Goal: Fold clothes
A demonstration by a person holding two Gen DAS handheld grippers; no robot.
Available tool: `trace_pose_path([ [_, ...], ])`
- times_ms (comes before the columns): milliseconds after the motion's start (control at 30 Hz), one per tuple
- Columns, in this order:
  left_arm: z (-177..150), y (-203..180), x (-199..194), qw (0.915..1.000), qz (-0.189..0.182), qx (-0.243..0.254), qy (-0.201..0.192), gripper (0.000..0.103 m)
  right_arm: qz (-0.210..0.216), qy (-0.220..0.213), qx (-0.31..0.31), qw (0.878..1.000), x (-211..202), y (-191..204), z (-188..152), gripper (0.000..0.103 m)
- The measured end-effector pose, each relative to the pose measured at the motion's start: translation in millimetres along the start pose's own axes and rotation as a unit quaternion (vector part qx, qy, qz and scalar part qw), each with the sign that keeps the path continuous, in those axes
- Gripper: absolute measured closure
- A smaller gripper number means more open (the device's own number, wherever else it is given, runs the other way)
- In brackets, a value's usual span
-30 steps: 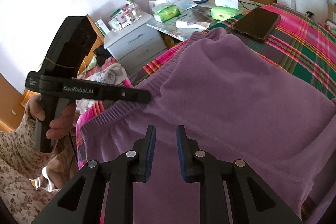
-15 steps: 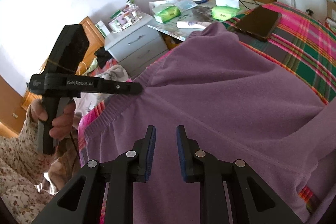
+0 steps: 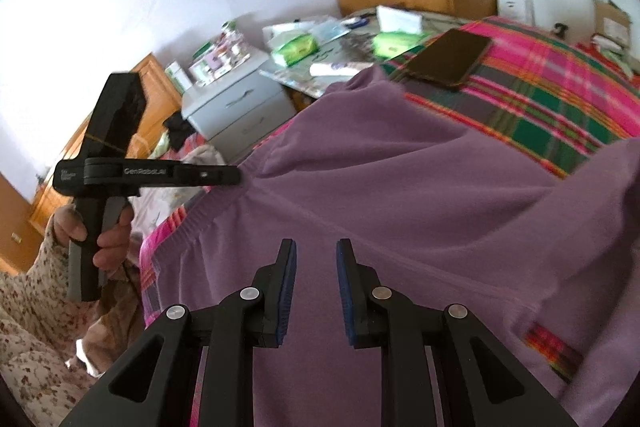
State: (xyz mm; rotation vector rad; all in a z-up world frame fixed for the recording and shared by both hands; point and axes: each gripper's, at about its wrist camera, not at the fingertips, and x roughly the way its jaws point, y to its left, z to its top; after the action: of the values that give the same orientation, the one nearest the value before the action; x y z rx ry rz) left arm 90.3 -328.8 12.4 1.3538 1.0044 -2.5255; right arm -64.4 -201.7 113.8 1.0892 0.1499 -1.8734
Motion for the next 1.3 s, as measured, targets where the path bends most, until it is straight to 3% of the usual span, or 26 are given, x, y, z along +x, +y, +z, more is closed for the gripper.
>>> trace_pose_path([
  [167,-7,-10,-22,0.9994,0.011,0.006,-0.032,0.091,-0.04,-0.04,0.027,0.998,-30,-18,-10,0.079],
  [300,-17,-26,-30,0.9992,-0.013,0.02,-0.033,0.079,-0.072,-0.073,0.07,0.992,-62,-42,-26,0.079],
  [500,-40,-76,-20,0.9943,-0.041,0.098,0.001,0.077,-0.139,-0.129,0.158,0.969,-121,-85,-72,0.079],
  [633,-63,-116,-4,0.9867,-0.069,0.142,0.037,0.077,-0.172,-0.157,0.229,0.945,-153,-114,-108,0.078],
  [767,-85,-158,20,0.9756,-0.097,0.179,0.082,0.076,-0.19,-0.167,0.261,0.932,-169,-129,-135,0.077],
  [933,-108,-209,52,0.9587,-0.133,0.204,0.147,0.072,-0.175,-0.179,0.293,0.923,-174,-140,-156,0.065],
  [1067,-119,-239,75,0.9489,-0.146,0.211,0.184,0.068,-0.138,-0.179,0.314,0.922,-171,-149,-170,0.065],
  [1300,-135,-265,102,0.9378,-0.161,0.2,0.234,0.065,-0.119,-0.166,0.318,0.926,-156,-156,-173,0.065],
])
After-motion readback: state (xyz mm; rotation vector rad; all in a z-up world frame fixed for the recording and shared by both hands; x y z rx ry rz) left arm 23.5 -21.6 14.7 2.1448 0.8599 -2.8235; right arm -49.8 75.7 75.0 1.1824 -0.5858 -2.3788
